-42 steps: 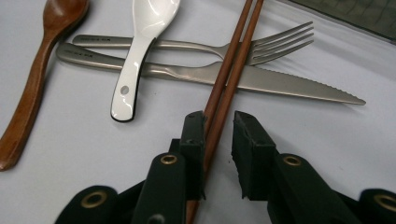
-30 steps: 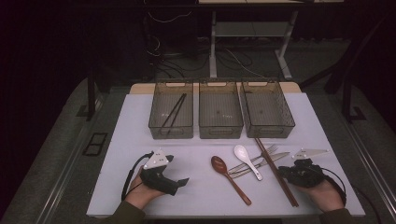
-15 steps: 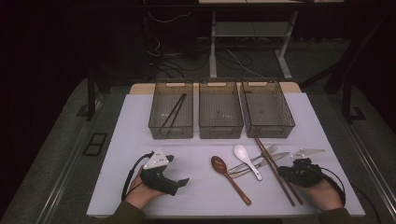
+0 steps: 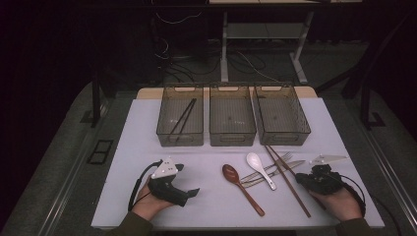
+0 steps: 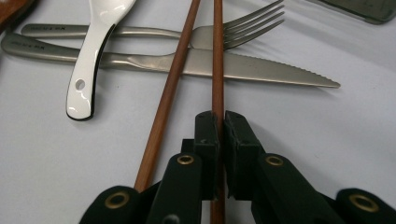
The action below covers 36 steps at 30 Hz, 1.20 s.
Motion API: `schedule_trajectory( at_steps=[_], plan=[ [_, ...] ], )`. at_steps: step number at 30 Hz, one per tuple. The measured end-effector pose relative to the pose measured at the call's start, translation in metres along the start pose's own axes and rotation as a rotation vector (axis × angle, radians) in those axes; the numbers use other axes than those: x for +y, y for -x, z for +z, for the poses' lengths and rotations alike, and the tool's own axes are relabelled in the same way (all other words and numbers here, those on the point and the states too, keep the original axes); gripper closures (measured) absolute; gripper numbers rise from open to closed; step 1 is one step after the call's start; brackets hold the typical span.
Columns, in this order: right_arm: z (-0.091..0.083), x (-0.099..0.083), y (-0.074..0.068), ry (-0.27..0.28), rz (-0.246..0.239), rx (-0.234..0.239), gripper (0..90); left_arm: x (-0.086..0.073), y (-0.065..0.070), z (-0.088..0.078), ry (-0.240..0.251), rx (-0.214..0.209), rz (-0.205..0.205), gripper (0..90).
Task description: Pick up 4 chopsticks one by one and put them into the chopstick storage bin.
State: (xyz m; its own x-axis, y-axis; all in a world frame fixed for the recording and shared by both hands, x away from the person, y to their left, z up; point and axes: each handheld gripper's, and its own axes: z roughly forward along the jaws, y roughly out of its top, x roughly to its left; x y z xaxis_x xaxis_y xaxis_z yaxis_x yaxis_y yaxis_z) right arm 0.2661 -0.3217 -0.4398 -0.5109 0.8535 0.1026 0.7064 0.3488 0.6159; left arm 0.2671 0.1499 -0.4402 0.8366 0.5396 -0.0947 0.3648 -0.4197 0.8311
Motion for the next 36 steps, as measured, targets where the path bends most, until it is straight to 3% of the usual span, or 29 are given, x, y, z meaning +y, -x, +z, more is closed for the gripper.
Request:
schedule_trajectory(
  at_steps=[8,22,36],
  plan=[
    [-0.007,0.0,0.005,0.021,0.004,0.017,83.8,0.0,0.0,-0.001,0.003,-0.007,0.001,0.5],
    [-0.017,0.006,-0.001,0.054,-0.046,0.075,83.8,-0.001,0.001,-0.003,0.017,-0.018,0.008,0.5],
    [-0.019,0.022,-0.009,0.089,-0.079,0.128,83.8,0.0,0.0,-0.005,0.035,0.002,-0.021,0.0]
  ],
)
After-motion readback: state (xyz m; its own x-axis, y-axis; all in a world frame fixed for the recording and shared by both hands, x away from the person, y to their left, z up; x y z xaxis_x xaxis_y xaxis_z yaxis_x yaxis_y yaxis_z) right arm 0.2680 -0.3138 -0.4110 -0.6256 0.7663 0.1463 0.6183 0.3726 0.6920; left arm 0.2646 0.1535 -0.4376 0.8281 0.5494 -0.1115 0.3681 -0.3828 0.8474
